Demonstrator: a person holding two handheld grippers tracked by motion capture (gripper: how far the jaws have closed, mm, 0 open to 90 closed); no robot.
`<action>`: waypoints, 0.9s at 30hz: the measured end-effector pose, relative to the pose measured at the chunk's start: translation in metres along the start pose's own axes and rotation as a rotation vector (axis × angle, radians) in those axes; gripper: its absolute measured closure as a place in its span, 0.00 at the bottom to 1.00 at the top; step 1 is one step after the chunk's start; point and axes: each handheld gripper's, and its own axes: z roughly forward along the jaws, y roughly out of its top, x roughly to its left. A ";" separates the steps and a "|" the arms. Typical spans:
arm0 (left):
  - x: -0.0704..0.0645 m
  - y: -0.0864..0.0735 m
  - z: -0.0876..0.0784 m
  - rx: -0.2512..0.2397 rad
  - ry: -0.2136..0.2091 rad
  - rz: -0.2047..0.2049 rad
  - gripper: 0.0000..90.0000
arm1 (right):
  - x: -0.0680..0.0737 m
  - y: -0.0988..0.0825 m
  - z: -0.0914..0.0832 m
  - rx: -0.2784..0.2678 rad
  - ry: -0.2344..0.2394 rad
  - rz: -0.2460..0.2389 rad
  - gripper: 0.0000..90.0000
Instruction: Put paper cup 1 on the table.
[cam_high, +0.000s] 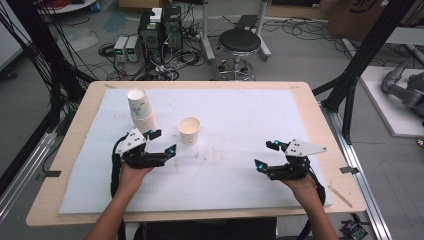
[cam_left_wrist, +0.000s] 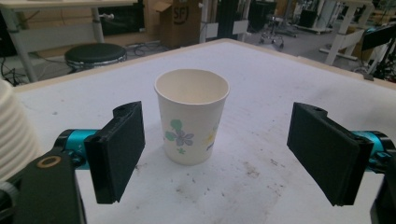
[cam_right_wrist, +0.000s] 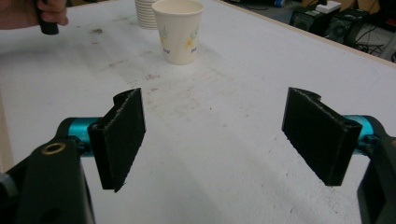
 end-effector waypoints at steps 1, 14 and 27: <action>0.001 0.000 -0.005 -0.011 0.003 0.003 0.21 | 0.000 0.000 0.000 0.000 -0.006 -0.001 0.24; 0.010 -0.007 -0.049 -0.092 0.036 -0.017 0.21 | 0.002 0.000 -0.004 0.013 -0.072 0.023 0.24; 0.012 -0.012 -0.049 -0.067 0.053 -0.018 0.21 | 0.002 -0.005 0.000 0.013 -0.066 0.020 0.24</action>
